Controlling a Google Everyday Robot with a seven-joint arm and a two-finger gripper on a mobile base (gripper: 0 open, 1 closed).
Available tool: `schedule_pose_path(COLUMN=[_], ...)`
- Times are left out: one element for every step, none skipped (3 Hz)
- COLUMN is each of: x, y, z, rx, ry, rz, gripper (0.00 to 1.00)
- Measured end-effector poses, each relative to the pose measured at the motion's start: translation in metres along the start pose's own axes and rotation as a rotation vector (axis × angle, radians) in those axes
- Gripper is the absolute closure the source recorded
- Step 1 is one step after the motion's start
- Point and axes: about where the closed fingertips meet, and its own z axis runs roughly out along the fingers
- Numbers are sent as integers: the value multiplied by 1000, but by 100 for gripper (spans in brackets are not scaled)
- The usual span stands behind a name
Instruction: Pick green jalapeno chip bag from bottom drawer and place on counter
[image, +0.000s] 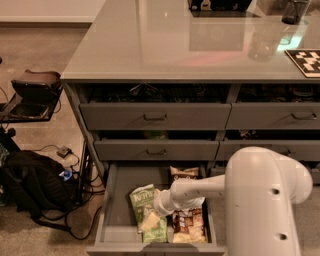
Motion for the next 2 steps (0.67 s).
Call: schedule_pose_path(x=[8, 15], y=[6, 11], z=[40, 68], rx=[-41, -73], ry=[-21, -29], rz=[35, 62], gripper=[0, 0])
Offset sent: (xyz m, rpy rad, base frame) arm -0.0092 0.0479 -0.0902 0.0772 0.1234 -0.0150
